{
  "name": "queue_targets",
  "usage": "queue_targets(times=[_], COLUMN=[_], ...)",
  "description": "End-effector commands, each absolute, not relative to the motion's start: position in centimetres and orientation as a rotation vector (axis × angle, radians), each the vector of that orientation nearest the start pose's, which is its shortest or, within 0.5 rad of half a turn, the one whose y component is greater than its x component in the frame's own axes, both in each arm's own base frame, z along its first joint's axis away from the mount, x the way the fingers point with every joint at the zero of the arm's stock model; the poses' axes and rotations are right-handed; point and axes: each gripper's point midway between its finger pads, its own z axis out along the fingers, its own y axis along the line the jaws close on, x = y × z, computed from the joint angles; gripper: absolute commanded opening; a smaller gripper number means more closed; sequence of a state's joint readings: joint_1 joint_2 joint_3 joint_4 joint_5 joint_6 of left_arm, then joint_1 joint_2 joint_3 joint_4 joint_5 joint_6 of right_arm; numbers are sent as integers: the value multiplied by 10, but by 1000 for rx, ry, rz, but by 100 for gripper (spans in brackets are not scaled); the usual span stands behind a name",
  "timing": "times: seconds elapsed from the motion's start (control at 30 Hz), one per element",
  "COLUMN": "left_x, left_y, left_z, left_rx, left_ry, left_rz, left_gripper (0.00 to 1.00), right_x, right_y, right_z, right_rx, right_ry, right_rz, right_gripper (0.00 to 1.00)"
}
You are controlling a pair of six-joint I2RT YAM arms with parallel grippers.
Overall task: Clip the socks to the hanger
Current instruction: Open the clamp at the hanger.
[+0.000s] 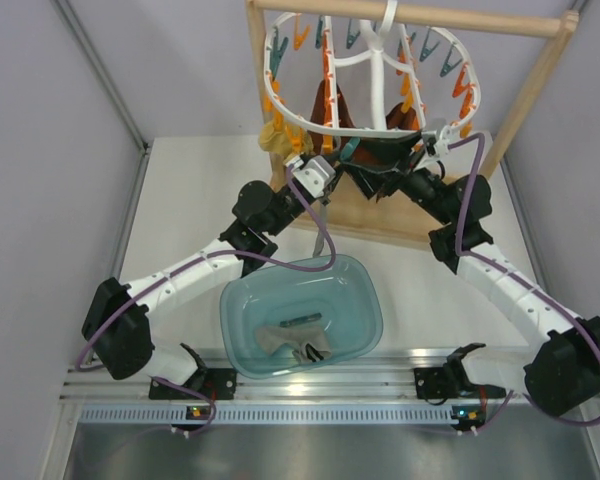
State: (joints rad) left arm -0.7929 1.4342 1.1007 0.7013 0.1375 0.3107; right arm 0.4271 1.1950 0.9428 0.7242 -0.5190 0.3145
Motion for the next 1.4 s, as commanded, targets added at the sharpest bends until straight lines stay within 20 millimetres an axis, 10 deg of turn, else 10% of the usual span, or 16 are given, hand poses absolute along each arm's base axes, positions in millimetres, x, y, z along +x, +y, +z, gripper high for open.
queue_targets(times=[0.0,1.1,1.37], left_x=[309,310,305], left_y=[-365,-376,-376], left_z=[397,388,382], left_rx=[835,883,916], left_ry=[921,940,972], left_rz=[-566,-595,-616], left_gripper=[0,0,3], right_x=[305,316,313], right_y=[249,230,233], right_z=[467,522,529], right_rx=[-509,-261,-289], right_ry=[937,872,855], right_rz=[927,901,910], right_gripper=[67,58,2])
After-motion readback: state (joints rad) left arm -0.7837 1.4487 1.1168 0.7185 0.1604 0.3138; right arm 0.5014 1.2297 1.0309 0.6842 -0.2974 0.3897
